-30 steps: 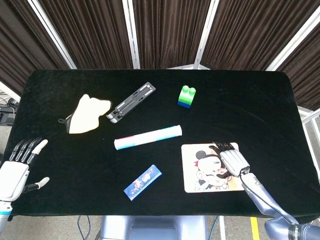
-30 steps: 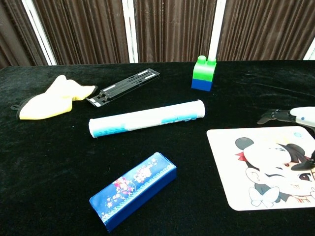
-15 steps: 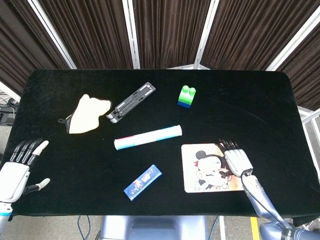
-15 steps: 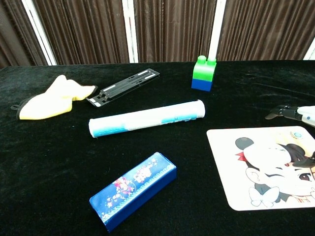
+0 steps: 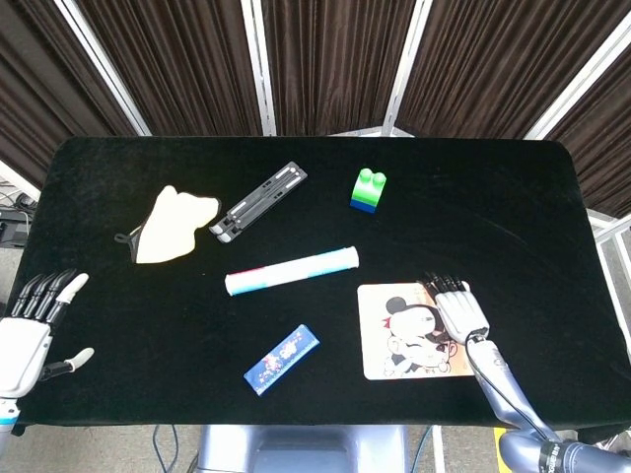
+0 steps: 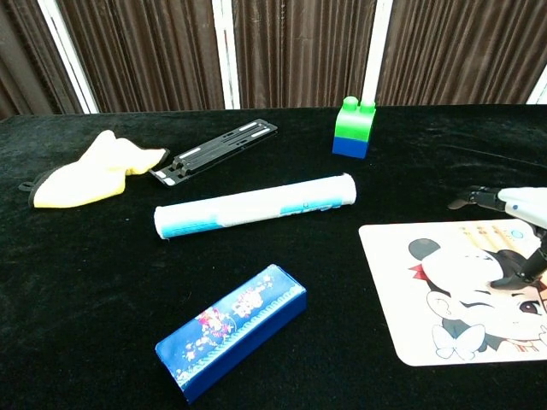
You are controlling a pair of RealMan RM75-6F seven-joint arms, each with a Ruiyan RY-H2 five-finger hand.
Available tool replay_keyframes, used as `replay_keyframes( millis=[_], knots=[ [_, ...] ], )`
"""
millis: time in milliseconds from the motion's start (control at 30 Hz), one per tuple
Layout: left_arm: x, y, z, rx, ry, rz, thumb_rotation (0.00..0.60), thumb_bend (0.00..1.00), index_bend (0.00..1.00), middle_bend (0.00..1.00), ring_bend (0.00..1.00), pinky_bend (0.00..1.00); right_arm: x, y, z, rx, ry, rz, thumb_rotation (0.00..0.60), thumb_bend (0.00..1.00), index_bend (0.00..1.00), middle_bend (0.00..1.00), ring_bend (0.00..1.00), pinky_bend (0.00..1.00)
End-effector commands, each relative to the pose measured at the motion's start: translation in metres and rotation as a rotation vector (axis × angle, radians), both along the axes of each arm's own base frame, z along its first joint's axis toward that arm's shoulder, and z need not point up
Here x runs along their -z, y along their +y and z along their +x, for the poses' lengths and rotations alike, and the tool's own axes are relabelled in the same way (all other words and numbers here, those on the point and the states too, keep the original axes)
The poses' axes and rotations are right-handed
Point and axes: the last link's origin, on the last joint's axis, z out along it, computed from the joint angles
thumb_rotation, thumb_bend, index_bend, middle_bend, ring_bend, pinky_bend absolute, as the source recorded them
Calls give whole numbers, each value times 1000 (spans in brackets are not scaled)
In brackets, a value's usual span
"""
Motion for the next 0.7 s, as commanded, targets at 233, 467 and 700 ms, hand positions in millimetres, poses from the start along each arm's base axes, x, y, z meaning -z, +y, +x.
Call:
replay_keyframes(
  millis=[233, 467, 700],
  knots=[
    [0, 1, -1, -2, -5, 3, 600, 129, 0, 0, 0, 0, 4, -7, 1, -31, 24, -58, 600, 143, 94, 0, 0, 0],
    [0, 0, -1, -2, -2, 6, 600, 129, 0, 0, 0, 0, 6, -15, 4, -33, 15, -88, 600, 143, 94, 0, 0, 0],
    [0, -1, -2, -3, -7, -5, 600, 128, 0, 0, 0, 0, 9, -23, 7, -44, 20, -96, 600, 139, 94, 0, 0, 0]
  ],
)
